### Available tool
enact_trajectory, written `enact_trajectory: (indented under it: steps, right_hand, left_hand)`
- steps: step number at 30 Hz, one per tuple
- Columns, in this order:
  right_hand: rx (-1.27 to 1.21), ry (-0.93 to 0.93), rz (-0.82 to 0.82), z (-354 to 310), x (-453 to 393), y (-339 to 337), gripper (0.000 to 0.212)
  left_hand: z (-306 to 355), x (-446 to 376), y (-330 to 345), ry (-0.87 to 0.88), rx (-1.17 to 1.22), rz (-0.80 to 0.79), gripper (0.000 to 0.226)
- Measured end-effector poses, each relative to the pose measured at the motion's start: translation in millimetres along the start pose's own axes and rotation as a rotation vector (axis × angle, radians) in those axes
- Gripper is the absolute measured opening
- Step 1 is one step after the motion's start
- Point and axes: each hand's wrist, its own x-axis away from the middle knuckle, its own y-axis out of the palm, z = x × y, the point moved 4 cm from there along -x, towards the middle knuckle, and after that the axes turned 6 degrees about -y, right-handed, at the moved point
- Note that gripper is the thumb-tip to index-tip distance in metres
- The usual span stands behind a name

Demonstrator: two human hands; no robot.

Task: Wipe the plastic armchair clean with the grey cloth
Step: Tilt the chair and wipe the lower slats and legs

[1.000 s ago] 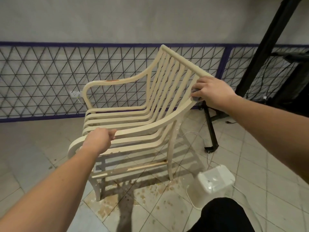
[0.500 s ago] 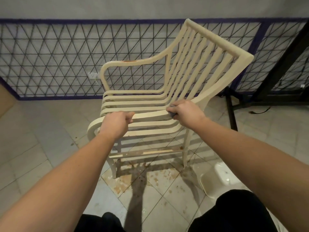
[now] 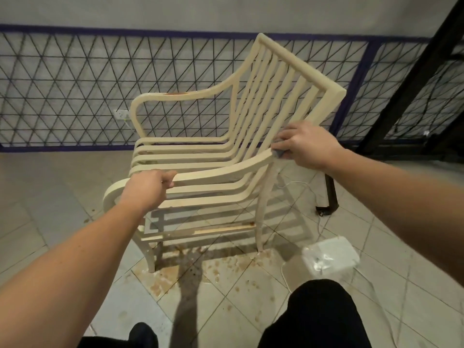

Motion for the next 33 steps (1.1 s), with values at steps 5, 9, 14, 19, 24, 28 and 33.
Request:
enact_trajectory:
  steps: [5,9,14,19,24,28,33]
  right_hand:
    - [-0.255,0.509,0.541,-10.6,61.5,-16.4,0.027]
    - [-0.813,1.076,0.617,-64.1,97.9,38.2,0.040]
    - [-0.904,1.198,0.696,-85.7,98.3,62.8,0.029]
    - [-0.801,1.080,0.878,-62.4,58.5,46.5,0.026]
    - [-0.808,1.223,0.992,-85.0,39.9,89.7,0.024]
    - [-0.998,1.329,0.691,-99.6,68.1,126.9,0.026]
    - [-1.017,1.379,1.083,-76.4,79.1,96.0,0.025]
  left_hand:
    - [27.5,-3.2,-7.3,0.054,-0.119,-0.103,0.012]
    - [107.3,-6.0,-9.4,0.239,-0.001,-0.150,0.045]
    - [184.1,-17.7,-4.9,0.334,0.158,-0.145,0.040]
    - [184.3,-23.7,2.8,0.197,0.249,-0.081,0.039]
    - [187.4,-22.8,2.6,0.200,0.215,-0.040,0.037]
    - [184.1,-25.1,4.5,0.184,0.265,-0.055,0.037]
    - [183.2,-24.8,5.9,0.170,0.277,-0.041,0.037]
